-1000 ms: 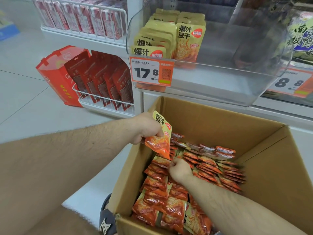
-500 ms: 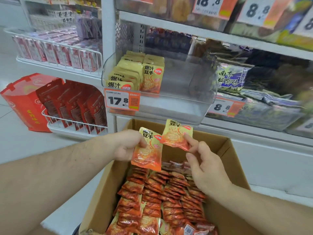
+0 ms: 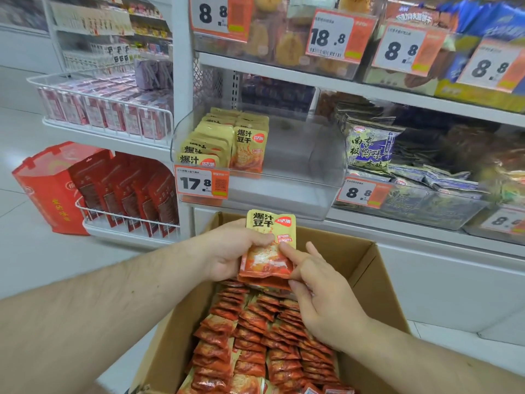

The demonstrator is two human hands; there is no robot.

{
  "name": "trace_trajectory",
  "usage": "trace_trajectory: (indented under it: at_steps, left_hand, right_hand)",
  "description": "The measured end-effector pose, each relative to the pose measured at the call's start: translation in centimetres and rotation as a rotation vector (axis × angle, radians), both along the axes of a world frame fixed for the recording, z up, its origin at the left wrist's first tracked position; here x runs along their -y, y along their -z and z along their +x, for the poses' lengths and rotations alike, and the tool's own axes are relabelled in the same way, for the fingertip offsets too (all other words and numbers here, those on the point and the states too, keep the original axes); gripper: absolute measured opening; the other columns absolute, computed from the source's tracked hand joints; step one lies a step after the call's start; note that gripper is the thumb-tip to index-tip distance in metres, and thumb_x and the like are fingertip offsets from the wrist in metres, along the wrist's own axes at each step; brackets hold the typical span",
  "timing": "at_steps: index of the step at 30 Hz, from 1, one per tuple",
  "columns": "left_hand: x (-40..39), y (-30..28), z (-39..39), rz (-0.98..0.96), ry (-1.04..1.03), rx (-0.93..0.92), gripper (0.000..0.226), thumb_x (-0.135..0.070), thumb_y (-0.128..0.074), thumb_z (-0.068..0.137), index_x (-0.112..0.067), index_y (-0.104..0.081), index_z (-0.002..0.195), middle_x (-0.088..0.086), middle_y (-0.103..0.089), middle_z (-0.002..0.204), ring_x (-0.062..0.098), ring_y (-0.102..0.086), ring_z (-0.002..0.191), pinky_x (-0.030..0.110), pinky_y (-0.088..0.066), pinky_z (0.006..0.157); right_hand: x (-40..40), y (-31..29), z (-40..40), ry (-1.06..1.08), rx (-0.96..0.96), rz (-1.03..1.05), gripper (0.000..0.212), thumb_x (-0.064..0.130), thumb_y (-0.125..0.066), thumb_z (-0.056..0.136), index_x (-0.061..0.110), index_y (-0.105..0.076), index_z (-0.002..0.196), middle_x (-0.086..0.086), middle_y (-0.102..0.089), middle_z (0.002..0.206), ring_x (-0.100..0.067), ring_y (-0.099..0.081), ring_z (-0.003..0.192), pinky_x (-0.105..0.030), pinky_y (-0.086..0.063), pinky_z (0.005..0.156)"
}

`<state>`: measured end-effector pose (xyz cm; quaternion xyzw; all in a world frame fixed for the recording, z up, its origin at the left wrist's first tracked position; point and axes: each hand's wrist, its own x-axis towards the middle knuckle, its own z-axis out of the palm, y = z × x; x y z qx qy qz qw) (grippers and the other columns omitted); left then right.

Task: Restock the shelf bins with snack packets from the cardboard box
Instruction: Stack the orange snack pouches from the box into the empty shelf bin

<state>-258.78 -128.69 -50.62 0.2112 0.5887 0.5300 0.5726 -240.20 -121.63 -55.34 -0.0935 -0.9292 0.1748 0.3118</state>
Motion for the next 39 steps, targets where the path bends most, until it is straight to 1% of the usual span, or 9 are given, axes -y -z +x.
trace_trajectory:
  at_steps: [4, 7, 10, 14, 22, 26, 28, 33, 39]
  left_hand:
    - [0.3, -0.1, -0.2, 0.062, 0.016, -0.043, 0.029, -0.002, -0.059, 0.095, -0.015, -0.063, 0.122, 0.011, -0.075, 0.107, 0.025, -0.073, 0.091, 0.035, -0.059, 0.068]
    - [0.3, 0.1, -0.2, 0.108, 0.031, -0.121, 0.034, -0.003, -0.062, 0.094, -0.019, -0.06, 0.124, 0.007, -0.075, 0.109, 0.028, -0.07, 0.103, 0.046, -0.055, 0.088]
    - [0.3, -0.1, 0.0, 0.152, 0.036, -0.19, 0.039, -0.002, -0.064, 0.093, -0.022, -0.056, 0.126, 0.005, -0.075, 0.109, 0.026, -0.07, 0.104, 0.048, -0.054, 0.093]
    - [0.2, -0.5, 1.0, 0.242, 0.026, -0.204, 0.04, -0.002, -0.062, 0.094, -0.02, -0.054, 0.128, 0.006, -0.074, 0.113, 0.024, -0.069, 0.107, 0.044, -0.054, 0.095]
    - [-0.1, -1.4, 1.8, 0.273, 0.025, -0.19, 0.032, -0.004, -0.059, 0.097, -0.02, -0.056, 0.125, 0.004, -0.074, 0.112, 0.022, -0.069, 0.107, 0.042, -0.054, 0.097]
    - [-0.1, -3.5, 0.5, 0.238, -0.062, -0.199, 0.02, -0.025, -0.057, 0.1, -0.018, -0.06, 0.118, 0.004, -0.074, 0.11, 0.02, -0.071, 0.099, 0.035, -0.057, 0.085]
    - [-0.5, -4.1, -1.4, 0.254, -0.26, -0.396, 0.022, -0.035, -0.056, 0.099, -0.022, -0.059, 0.116, -0.001, -0.065, 0.119, 0.015, -0.063, 0.107, 0.033, -0.05, 0.093]
    - [-1.0, -4.3, -5.4, 0.138, -0.43, -1.365, 0.047, -0.027, -0.061, 0.09, -0.028, -0.052, 0.136, 0.002, -0.033, 0.141, 0.021, -0.024, 0.136, 0.03, -0.018, 0.112]
    - [-3.3, -2.6, -6.0, -0.132, -0.144, -1.667, 0.08, -0.038, -0.057, 0.09, -0.039, -0.012, 0.156, 0.007, 0.029, 0.159, 0.036, 0.032, 0.144, 0.051, 0.015, 0.119]
  right_hand:
    - [-0.3, -0.5, 0.2, -0.035, -0.008, 0.101, 0.01, 0.014, -0.055, 0.088, 0.021, -0.049, 0.094, 0.001, -0.057, 0.138, -0.013, -0.055, 0.124, -0.035, -0.028, 0.119]
    - [-0.5, -1.7, 0.1, 0.066, -0.114, 0.129, 0.021, 0.014, -0.059, 0.069, 0.014, -0.058, 0.09, 0.005, -0.062, 0.13, -0.011, -0.059, 0.103, -0.029, -0.041, 0.099]
    - [-0.5, -4.6, -0.7, 0.397, -0.134, -0.286, 0.035, 0.021, -0.065, 0.073, 0.022, -0.057, 0.106, 0.013, -0.063, 0.094, -0.007, -0.051, 0.07, -0.023, -0.042, 0.069]
    - [-2.2, -6.8, -2.0, 0.344, 0.081, -1.01, 0.047, 0.018, -0.077, 0.083, 0.017, -0.052, 0.123, 0.002, -0.069, 0.098, 0.002, -0.058, 0.055, -0.017, -0.042, 0.055]
    - [-3.0, -7.8, -2.8, 0.242, 0.165, -1.13, 0.01, 0.01, -0.071, 0.087, 0.011, -0.068, 0.096, -0.001, -0.065, 0.064, -0.011, -0.04, 0.043, -0.022, -0.029, 0.041]
    - [-2.8, -8.6, -3.8, 0.246, 0.162, -1.216, 0.006, 0.007, -0.067, 0.09, 0.008, -0.066, 0.095, -0.002, -0.066, 0.065, -0.009, -0.035, 0.041, -0.023, -0.025, 0.044]
    - [-3.7, -10.2, -4.8, 0.279, 0.103, -1.211, 0.006, 0.008, -0.066, 0.091, 0.006, -0.066, 0.097, -0.003, -0.067, 0.068, -0.008, -0.034, 0.042, -0.022, -0.024, 0.045]
    - [-8.7, -14.9, -9.8, 0.353, -0.151, -1.115, 0.012, 0.007, -0.068, 0.089, 0.014, -0.059, 0.084, -0.002, -0.056, 0.061, -0.008, -0.032, 0.04, -0.02, -0.025, 0.04]
    - [-13.0, -14.4, -17.6, 0.44, 0.018, -0.924, 0.018, 0.003, -0.074, 0.083, 0.015, -0.066, 0.094, 0.0, -0.066, 0.079, -0.008, -0.05, 0.054, -0.018, -0.035, 0.043]
